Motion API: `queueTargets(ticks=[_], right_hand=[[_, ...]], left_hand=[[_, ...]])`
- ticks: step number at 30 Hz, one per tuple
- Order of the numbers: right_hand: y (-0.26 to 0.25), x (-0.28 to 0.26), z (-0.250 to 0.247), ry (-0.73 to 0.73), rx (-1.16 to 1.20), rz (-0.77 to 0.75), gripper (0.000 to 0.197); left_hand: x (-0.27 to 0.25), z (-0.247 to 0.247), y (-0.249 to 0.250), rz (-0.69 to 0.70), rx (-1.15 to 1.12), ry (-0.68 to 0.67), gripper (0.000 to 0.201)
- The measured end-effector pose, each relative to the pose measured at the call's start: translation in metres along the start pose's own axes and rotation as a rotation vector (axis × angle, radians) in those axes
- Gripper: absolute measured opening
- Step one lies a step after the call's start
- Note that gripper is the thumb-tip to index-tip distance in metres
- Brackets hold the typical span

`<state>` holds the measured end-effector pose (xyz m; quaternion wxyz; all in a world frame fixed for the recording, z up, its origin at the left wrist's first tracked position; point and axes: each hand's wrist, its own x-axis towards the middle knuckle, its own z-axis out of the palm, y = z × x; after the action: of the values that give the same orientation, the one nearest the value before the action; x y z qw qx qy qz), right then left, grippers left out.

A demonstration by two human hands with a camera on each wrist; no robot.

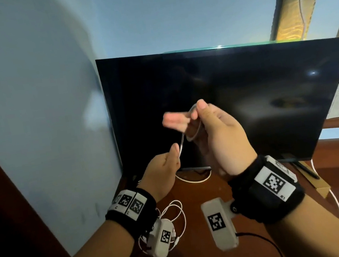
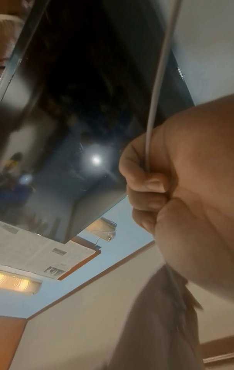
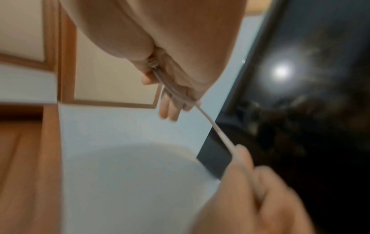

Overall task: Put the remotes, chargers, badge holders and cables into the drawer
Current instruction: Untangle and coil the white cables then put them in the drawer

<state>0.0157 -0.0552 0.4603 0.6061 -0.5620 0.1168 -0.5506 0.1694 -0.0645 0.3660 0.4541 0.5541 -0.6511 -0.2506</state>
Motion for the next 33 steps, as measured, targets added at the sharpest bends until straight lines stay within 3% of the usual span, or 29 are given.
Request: queueTargets(ticks=[4, 7, 9, 13, 17, 23, 26, 27, 29, 31, 33], right_hand=[[0.015, 0.009, -0.028, 0.103, -0.738, -0.158, 0.028], [0.038, 0.006, -0.052, -0.022, -1.247, 0.006, 0.027], [0.054, -0.004, -0.059, -0.109, -1.398, 0.187, 0.031], [0.06, -0.028, -0.049, -0.121, -1.125, 0.438, 0.053], [0.041, -0.035, -0.026, -0.129, -0.557, 0.494, 0.049], [0.015, -0.024, 0.006, -0.004, 0.066, 0.294, 0.046], [0.017, -0.011, -0.001, 0.1, 0.112, 0.121, 0.034], [0.02, -0.007, -0.006, 0.137, 0.013, 0.062, 0.031], [0.027, -0.002, -0.019, 0.171, -0.405, -0.046, 0.027], [0.04, 0.002, -0.038, 0.103, -0.827, -0.133, 0.022], [0.057, 0.003, -0.058, -0.014, -1.213, -0.093, 0.018]], left_hand=[[-0.015, 0.003, 0.002, 0.021, 0.039, -0.093, 0.063], [-0.021, -0.007, 0.014, 0.044, 0.097, -0.073, 0.061], [-0.022, -0.015, 0.02, 0.088, 0.201, -0.018, 0.064], [-0.014, -0.03, 0.012, 0.108, 0.352, 0.069, 0.067], [-0.014, -0.03, -0.007, 0.009, 0.2, 0.058, 0.067], [-0.029, -0.006, -0.011, -0.12, -0.072, 0.02, 0.081], [-0.037, 0.0, -0.009, -0.167, -0.019, -0.094, 0.075], [-0.041, 0.001, -0.009, -0.183, 0.024, -0.127, 0.073], [-0.049, 0.003, -0.009, -0.204, 0.042, -0.209, 0.068], [-0.058, 0.004, -0.007, -0.18, 0.119, -0.241, 0.066], [-0.061, 0.001, -0.001, -0.114, 0.231, -0.192, 0.065]])
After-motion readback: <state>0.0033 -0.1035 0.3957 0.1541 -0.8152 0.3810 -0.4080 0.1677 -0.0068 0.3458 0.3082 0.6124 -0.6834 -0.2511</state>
